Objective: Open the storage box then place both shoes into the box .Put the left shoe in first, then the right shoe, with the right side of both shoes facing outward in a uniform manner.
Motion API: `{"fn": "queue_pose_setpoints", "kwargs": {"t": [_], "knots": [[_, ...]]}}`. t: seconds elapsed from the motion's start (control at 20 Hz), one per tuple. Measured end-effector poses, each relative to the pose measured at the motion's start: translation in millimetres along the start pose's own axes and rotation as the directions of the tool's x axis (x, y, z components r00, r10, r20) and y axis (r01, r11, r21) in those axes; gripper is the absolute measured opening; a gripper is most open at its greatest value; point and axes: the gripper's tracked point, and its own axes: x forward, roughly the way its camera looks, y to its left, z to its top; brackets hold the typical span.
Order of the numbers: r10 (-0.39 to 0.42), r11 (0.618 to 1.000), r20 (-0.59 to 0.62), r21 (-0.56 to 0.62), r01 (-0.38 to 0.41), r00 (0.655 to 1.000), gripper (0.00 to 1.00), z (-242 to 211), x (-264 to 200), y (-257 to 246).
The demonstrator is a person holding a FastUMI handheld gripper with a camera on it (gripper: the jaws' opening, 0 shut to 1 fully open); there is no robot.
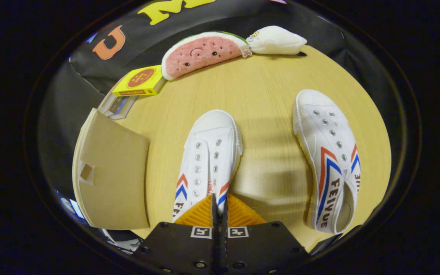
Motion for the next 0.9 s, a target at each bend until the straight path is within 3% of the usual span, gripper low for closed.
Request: {"fn": "queue_pose_setpoints", "kwargs": {"t": [0.3,0.55,0.9], "knots": [[0.027,1.0,0.037,0.011,-0.027,0.999,0.0,5.5,-24.7,20.5],[0.063,0.997,0.088,0.045,-0.067,0.994,0.0,18.3,-72.4,54.1],[0.103,0.995,0.199,-0.01,-0.103,0.975,0.0,46.2,-139.5,143.7]]}}
